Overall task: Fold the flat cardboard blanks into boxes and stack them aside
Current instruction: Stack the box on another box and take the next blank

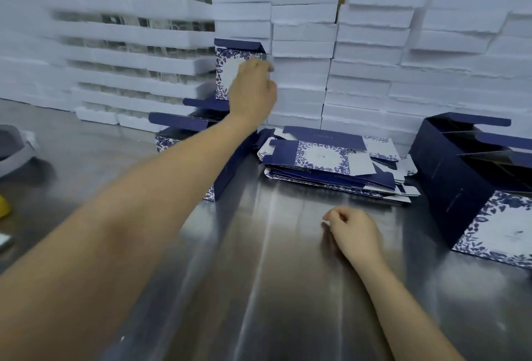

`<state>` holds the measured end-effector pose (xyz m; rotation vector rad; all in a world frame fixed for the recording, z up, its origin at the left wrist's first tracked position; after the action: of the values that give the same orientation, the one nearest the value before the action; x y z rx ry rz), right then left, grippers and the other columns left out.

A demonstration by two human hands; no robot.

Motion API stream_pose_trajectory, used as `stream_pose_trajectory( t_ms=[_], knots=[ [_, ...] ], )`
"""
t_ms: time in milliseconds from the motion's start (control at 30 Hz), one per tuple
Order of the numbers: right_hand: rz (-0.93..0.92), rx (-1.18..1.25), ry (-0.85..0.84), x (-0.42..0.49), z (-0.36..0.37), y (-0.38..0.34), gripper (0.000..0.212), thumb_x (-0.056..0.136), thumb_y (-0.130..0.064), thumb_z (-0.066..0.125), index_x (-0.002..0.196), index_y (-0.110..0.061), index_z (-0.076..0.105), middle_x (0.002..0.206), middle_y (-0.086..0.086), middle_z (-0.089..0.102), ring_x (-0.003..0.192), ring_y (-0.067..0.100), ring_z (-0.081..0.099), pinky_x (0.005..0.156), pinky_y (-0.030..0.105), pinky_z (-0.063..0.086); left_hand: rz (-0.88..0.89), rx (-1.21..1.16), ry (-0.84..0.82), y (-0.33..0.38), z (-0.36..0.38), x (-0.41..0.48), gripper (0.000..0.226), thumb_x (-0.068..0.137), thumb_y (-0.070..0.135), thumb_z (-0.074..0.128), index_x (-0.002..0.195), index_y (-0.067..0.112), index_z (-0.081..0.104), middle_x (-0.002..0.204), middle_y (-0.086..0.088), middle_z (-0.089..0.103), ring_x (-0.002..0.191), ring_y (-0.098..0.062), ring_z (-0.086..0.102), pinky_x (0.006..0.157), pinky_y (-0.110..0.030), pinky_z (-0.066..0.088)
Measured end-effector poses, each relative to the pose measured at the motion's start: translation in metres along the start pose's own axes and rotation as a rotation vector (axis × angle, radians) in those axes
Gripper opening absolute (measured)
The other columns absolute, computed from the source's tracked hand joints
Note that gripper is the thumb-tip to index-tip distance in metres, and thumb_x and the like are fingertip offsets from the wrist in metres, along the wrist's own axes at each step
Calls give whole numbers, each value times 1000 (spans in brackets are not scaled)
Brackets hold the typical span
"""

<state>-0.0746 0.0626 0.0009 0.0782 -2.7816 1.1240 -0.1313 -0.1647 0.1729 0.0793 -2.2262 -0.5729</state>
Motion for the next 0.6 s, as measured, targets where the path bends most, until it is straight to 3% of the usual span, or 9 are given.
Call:
stream_pose_trajectory(
  t_ms=[67, 133, 200, 267, 367, 433, 600],
  knots=[
    [-2, -9, 13, -4, -1, -6, 27, 86, -32, 46, 70, -27, 67, 50, -6, 63, 69, 16, 63, 68, 27, 49, 118, -139, -71, 36, 2, -50, 29, 95, 14, 45, 120, 13, 59, 121, -3, 60, 113, -20, 52, 86, -33, 43],
    [-25, -32, -2, -15, 2, -14, 26, 88, -30, 47, 73, -21, 66, 57, -1, 64, 75, 23, 64, 67, 30, 49, 126, -221, -162, 63, 10, -99, 19, 94, 22, 46, 104, 20, 62, 102, 3, 67, 94, -20, 59, 74, -32, 44],
    [-66, -81, -6, -25, 6, -20, 26, 88, -30, 49, 68, -19, 60, 66, 1, 63, 80, 29, 63, 61, 31, 42, 42, -267, -183, 77, 23, -140, 17, 93, 27, 45, 81, 22, 56, 76, 5, 62, 73, -23, 56, 60, -32, 39],
    [-106, -164, 13, -31, 7, -22, 27, 89, -27, 50, 62, -20, 49, 80, 8, 67, 87, 32, 63, 61, 30, 35, -147, -402, -152, 77, 40, -181, 29, 95, 26, 45, 67, 19, 43, 62, 2, 53, 64, -25, 48, 55, -34, 34],
    [-161, -194, 16, -32, 2, -22, 15, 93, -28, 49, 87, -26, 64, 98, 5, 71, 98, 29, 64, 67, 28, 38, -446, -521, -111, 69, 57, -221, 36, 97, 21, 46, 62, 16, 39, 64, -7, 55, 67, -29, 49, 61, -38, 37],
    [-200, -184, 13, -33, 0, -22, 19, 93, -28, 48, 100, -28, 66, 101, 4, 71, 100, 29, 63, 69, 28, 39, -454, -535, -77, 63, 61, -225, 40, 95, 20, 47, 57, 16, 35, 56, -2, 47, 61, -25, 42, 58, -37, 34],
    [-230, -165, 64, -32, 2, -18, 19, 88, -20, 48, 95, -27, 64, 101, 3, 68, 99, 28, 61, 71, 31, 44, -476, -588, -177, 56, 61, -222, 42, 92, 18, 49, 53, 17, 34, 51, 3, 40, 54, -17, 35, 54, -34, 30]
  ],
)
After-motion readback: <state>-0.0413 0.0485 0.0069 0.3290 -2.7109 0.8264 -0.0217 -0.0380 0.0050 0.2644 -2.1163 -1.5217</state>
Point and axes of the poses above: each hand's wrist, its own x-axis towards the middle knuckle, its own z-axis out of the palm, y = z × x, the point moved 1 cm from there along x, towards the middle knuckle
